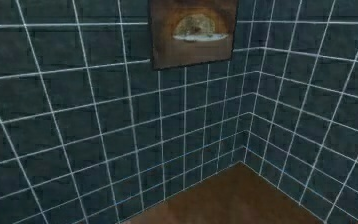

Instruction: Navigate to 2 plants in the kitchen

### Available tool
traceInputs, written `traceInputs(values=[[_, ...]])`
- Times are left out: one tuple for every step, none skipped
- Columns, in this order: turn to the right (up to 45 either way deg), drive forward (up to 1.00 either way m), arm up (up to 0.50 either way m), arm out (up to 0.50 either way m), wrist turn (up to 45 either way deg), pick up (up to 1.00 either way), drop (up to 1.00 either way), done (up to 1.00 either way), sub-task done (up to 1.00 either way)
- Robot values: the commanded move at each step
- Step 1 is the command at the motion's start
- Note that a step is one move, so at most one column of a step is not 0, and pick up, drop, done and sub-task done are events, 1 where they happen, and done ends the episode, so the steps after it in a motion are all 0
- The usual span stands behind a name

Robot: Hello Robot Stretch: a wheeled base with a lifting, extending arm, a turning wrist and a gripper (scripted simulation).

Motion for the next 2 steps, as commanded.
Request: traceInputs(values=[[-27.0,0.0,0.0,0.0,0.0,0.0,0.0,0.0,0.0],[0.0,0.4,0.0,0.0,0.0,0.0,0.0,0.0,0.0]])
